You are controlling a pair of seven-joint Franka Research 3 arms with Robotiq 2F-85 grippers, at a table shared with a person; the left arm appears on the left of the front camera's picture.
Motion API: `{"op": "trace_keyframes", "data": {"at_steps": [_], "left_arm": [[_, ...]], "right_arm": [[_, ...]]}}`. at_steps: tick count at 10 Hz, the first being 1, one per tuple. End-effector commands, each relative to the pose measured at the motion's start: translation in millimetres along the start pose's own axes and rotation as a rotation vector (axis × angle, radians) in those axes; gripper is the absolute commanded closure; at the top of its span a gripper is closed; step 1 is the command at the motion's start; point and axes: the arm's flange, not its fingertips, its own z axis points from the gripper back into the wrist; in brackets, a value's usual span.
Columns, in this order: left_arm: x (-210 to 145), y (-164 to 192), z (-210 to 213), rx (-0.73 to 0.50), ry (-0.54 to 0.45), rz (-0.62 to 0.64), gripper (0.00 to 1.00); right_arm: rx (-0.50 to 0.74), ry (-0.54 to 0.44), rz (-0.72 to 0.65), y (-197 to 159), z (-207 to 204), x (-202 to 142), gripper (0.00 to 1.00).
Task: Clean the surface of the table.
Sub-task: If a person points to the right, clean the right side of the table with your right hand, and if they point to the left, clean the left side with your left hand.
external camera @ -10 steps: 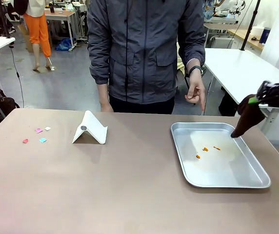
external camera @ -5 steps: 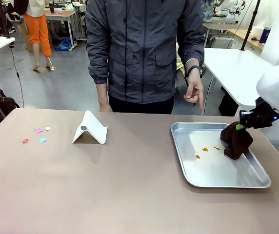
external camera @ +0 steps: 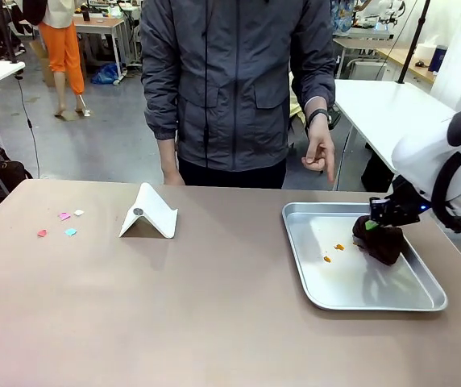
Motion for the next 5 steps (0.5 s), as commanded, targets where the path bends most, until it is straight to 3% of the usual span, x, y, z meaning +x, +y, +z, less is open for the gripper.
{"op": "trace_keyframes", "data": {"at_steps": [1, 5], "left_arm": [[-1.6, -2.9, 1.5, -0.003, -0.003, -0.012, 0.77], [-1.6, -2.9, 1.5, -0.003, -0.003, -0.012, 0.77]], "right_arm": [[0.052, 0.0, 0.012, 15.4, -12.1, 0.0, 0.94], [0.1, 0.131, 0.139, 54.1, -27.7, -23.5, 0.94]]}}
